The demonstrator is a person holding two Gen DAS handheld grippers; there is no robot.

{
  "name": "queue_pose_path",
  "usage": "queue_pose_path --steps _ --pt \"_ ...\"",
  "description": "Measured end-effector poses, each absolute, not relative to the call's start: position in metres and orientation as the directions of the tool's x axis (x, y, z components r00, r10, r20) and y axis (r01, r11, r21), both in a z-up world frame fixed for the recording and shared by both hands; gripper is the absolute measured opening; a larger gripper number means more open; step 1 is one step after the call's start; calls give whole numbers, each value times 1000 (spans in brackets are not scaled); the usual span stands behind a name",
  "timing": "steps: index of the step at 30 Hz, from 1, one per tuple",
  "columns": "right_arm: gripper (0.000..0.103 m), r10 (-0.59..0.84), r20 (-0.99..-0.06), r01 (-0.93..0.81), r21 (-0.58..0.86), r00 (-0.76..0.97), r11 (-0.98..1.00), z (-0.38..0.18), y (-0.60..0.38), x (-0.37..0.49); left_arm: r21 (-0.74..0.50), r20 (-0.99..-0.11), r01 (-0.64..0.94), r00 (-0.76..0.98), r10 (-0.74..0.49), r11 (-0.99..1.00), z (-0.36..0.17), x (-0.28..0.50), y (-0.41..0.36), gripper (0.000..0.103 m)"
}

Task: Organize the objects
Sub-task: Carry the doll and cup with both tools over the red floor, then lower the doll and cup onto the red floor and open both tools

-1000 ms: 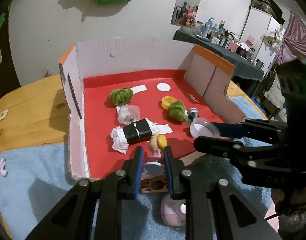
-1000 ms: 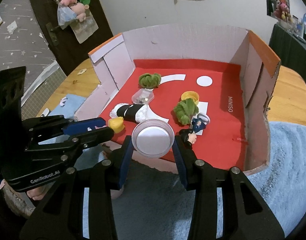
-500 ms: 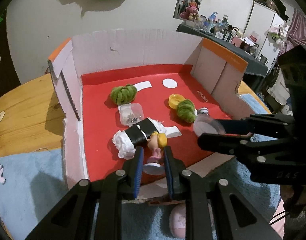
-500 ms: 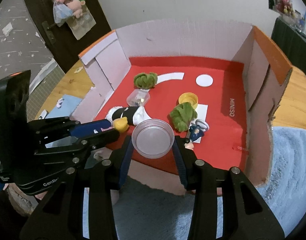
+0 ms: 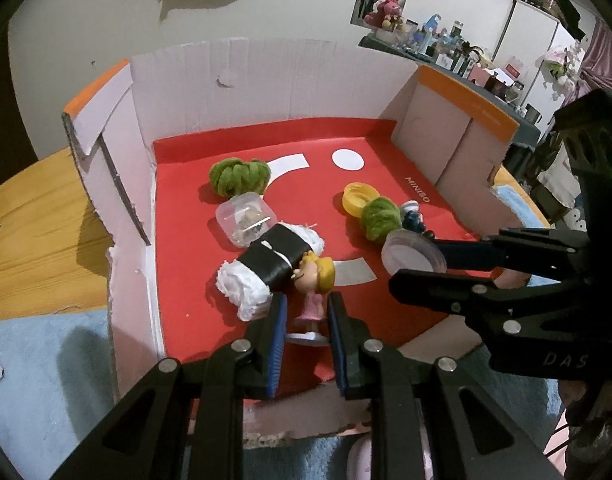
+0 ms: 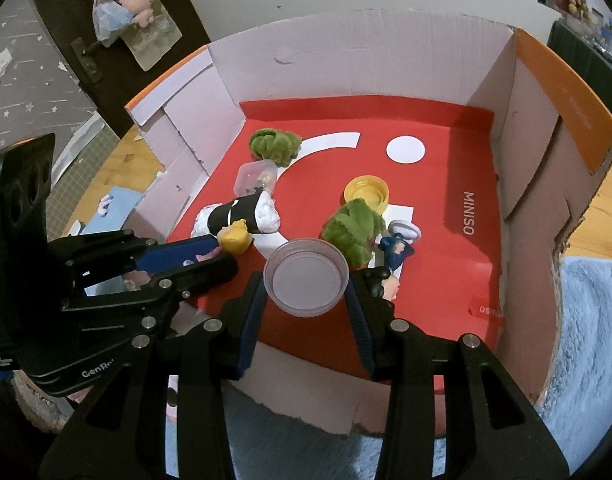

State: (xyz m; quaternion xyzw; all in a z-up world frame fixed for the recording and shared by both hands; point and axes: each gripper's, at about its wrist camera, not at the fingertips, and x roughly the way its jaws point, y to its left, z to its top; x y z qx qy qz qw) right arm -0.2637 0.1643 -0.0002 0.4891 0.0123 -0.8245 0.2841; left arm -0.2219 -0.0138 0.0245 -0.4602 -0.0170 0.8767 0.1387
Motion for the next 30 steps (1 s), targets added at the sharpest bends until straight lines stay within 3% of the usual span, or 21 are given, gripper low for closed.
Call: queue_pose_path --steps 14,26,30 --pt "39 -375 -835 467 165 -403 -869 -12 160 -275 -158 -806 -208 -538 248 -965 21 -230 -15 21" --pt "39 -387 -830 470 176 -401 -865 -11 162 -273 -153 -804 -202 -544 240 -967 20 -231 -15 22" --pt "54 -391 -825 471 177 -408 -864 -9 161 -271 -156 -804 -197 -544 240 -968 21 -232 -16 23"
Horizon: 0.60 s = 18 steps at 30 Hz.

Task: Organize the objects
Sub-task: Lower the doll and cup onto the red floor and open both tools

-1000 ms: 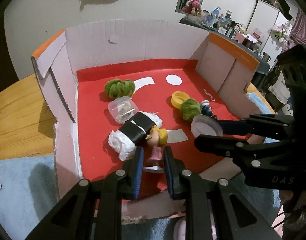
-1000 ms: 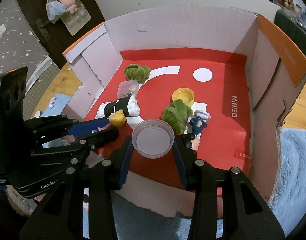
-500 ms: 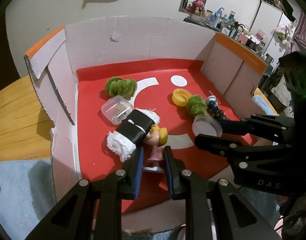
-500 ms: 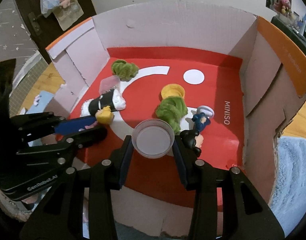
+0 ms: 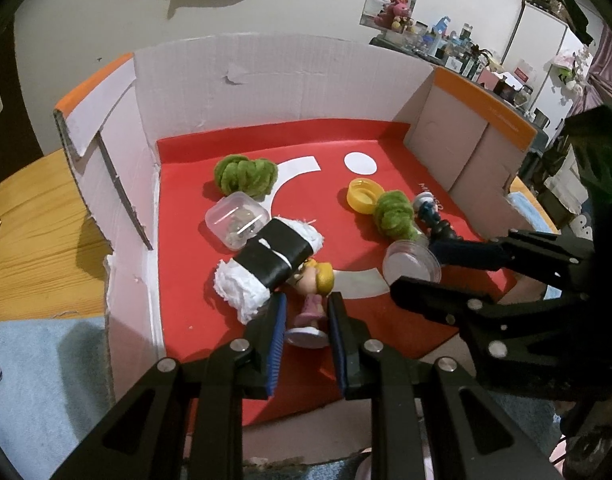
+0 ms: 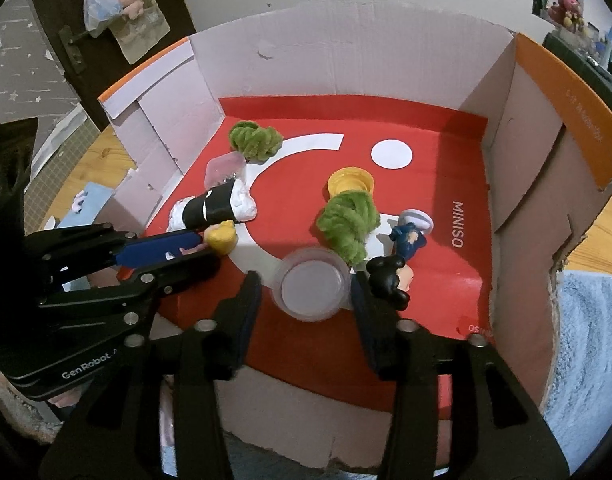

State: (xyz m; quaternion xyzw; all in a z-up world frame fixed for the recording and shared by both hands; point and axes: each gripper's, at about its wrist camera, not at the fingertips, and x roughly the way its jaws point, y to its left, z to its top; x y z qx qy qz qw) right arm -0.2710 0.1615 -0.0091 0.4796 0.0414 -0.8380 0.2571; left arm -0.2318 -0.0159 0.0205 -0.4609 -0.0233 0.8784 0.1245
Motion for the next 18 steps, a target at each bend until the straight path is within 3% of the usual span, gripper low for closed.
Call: queue_pose_path --steps 2,9,11,13,18 --pt "55 -392 -822 471 175 -414 -865 -8 161 -270 -157 -802 -197 -546 241 -968 21 -231 -16 29" --pt "56 -404 -808 472 182 -428 -863 -2 162 -264 -155 -797 -199 -553 241 -968 24 -226 -15 32" --pt "59 -406 -805 473 181 -433 -862 -1 162 -262 -153 -795 -199 -557 240 -968 25 -223 -14 41" --pt "64 -409 -800 473 182 -438 -862 1 163 -259 -147 -790 -199 -566 236 -969 27 -220 -14 41" --pt "64 -419 -786 472 186 -455 -862 8 166 -251 -147 -783 -199 -576 237 -969 32 -213 -14 42"
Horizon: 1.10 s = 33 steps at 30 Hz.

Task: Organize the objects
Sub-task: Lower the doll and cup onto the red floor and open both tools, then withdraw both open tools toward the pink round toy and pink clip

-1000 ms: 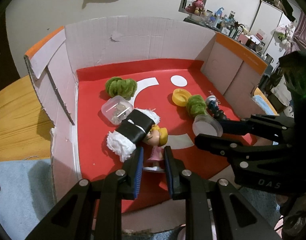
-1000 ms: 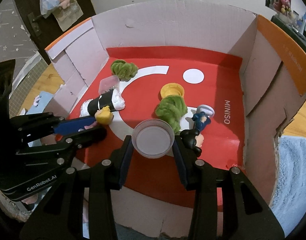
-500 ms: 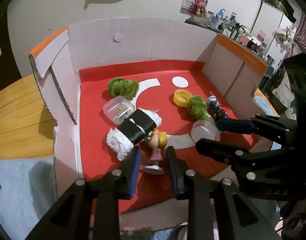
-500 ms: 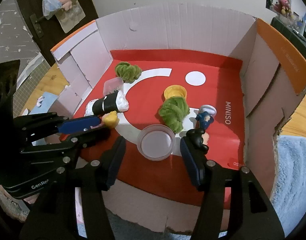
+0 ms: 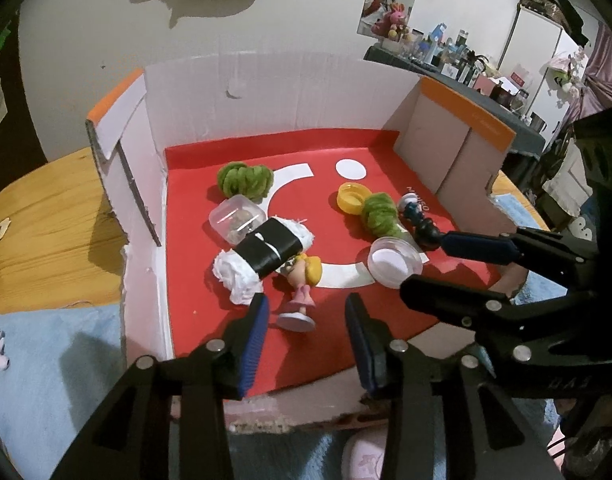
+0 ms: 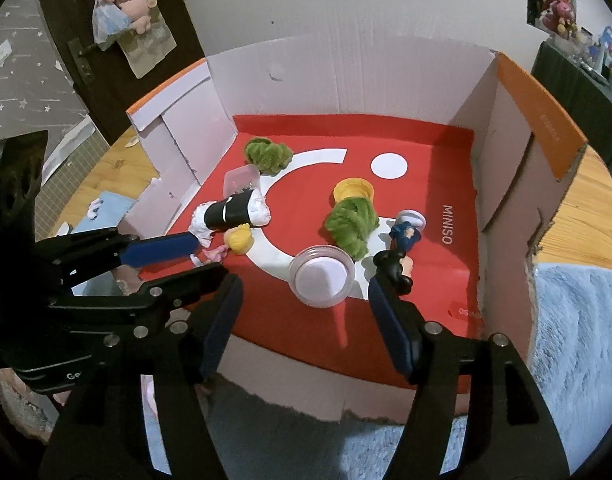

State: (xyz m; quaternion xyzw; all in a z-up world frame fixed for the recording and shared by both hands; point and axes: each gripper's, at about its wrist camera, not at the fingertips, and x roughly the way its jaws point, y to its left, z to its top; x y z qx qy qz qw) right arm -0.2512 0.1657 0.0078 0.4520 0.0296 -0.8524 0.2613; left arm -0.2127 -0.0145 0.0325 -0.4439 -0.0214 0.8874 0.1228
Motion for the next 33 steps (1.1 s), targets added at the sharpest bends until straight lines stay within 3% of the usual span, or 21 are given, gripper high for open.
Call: queue_pose_path --steps 4,9,12,14,22,26,33 --pt "72 -428 -774 470 193 -466 -861 13 169 -244 -141 -779 -194 -583 230 -971 34 -209 -15 50" --pt "72 -439 -761 471 200 -478 -859 19 174 -234 -143 -771 -185 -595 227 -972 39 -197 -17 51" --pt "73 -449 -752 472 208 -483 -857 23 176 -227 -138 -764 -176 -607 218 -975 42 -189 -19 60" --pt "80 -455 -745 473 213 -488 -855 25 177 -222 -136 -761 -170 -614 213 -976 44 -183 -20 60" --pt "80 -473 -723 479 222 -504 -849 34 182 -203 -119 -742 -161 -641 195 -980 50 -161 -21 62" --pt "86 -478 -716 483 222 -509 -847 37 183 -193 -137 -725 -164 -656 212 -977 58 -149 -25 73" --pt "86 -483 -706 486 221 -518 -846 40 185 -177 -127 -735 -146 -650 192 -981 52 -136 -30 74"
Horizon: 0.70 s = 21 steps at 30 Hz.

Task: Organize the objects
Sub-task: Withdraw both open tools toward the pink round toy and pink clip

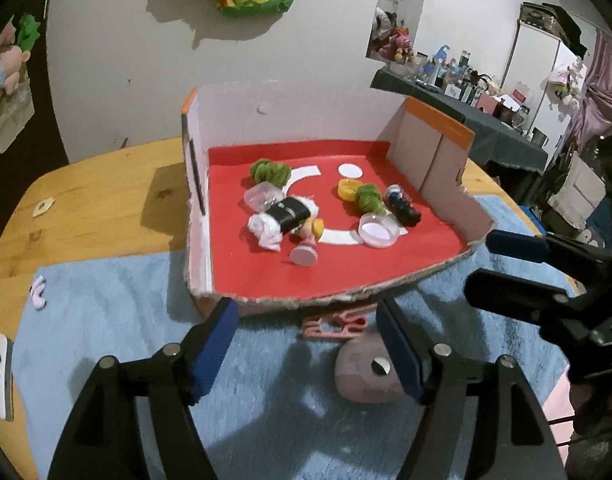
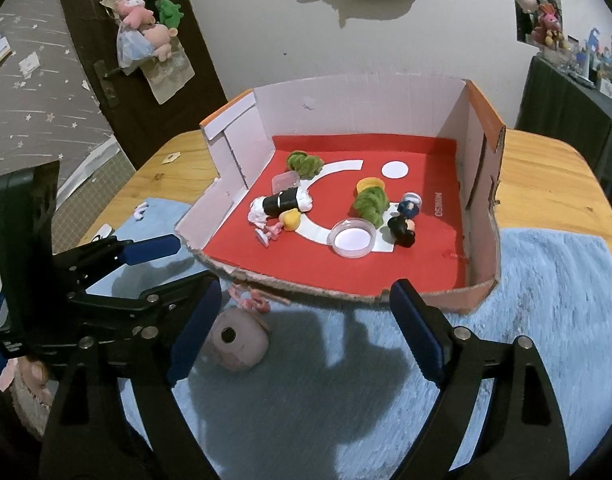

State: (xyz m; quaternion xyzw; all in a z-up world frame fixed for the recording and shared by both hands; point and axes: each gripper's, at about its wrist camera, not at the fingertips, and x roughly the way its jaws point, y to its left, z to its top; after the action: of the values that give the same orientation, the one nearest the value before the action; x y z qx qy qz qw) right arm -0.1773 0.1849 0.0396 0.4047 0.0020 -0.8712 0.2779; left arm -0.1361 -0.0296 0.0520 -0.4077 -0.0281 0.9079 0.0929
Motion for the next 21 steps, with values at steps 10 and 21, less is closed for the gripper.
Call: queue_pose_path --steps 10,21 --pt "94 -458 -730 511 172 -508 -842 28 171 -156 -138 -738 -102 -653 171 -985 46 -120 -47 86" --pt "94 -450 -771 555 154 -450 -817 -9 125 -150 -139 -749 -51 -648 139 -989 41 -111 -72 86"
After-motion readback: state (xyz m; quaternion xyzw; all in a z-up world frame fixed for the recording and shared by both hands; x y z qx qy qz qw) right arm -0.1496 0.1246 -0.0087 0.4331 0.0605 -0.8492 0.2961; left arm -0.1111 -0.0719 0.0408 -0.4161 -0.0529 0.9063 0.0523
